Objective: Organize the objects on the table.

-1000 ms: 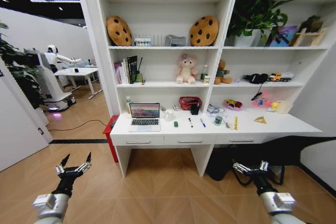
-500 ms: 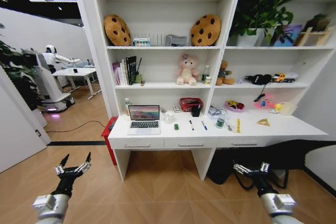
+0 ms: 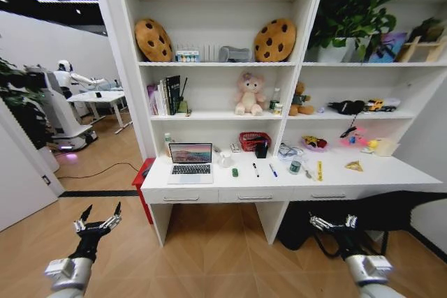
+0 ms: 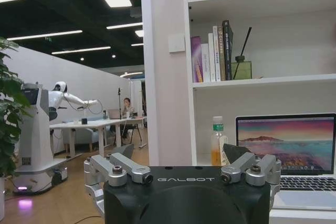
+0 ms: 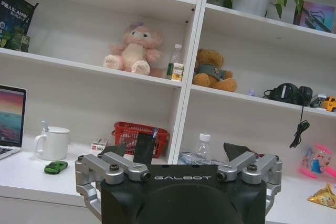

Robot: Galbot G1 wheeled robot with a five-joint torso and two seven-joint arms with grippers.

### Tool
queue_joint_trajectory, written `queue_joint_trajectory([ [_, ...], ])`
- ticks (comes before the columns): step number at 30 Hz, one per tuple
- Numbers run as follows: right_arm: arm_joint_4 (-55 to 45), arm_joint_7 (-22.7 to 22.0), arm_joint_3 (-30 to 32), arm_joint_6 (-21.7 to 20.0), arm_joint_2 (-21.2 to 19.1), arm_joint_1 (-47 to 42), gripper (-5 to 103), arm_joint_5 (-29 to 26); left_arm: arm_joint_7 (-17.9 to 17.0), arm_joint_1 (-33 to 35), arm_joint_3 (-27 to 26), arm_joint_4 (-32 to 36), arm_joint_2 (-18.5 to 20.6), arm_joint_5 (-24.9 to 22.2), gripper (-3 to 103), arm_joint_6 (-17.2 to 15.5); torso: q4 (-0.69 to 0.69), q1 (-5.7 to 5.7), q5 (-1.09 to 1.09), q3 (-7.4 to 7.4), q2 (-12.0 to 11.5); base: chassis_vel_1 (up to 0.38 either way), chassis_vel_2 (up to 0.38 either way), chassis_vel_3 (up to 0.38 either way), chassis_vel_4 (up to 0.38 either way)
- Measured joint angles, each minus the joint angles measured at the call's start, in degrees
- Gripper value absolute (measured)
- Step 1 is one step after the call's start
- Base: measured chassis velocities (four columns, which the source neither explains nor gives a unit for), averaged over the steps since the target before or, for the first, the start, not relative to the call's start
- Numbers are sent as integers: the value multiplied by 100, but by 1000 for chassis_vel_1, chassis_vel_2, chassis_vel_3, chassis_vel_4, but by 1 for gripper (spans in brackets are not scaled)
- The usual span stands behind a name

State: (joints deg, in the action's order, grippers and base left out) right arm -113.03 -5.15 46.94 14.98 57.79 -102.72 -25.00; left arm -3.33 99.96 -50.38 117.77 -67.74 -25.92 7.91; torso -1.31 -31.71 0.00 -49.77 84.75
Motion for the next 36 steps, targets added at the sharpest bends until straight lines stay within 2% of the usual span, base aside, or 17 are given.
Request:
queue_joint_trajectory([
  [26, 41, -4, 2, -13, 4, -52, 100, -52, -31, 85, -14, 57, -37, -28, 95, -29, 0, 1, 0, 0, 0, -80, 82, 87, -85],
  [36, 39, 1, -7, -8, -7, -52, 100, -49, -53, 77, 2, 76, -68, -19, 97, -47, 0, 0, -1, 0, 0, -117, 112, 105, -117],
])
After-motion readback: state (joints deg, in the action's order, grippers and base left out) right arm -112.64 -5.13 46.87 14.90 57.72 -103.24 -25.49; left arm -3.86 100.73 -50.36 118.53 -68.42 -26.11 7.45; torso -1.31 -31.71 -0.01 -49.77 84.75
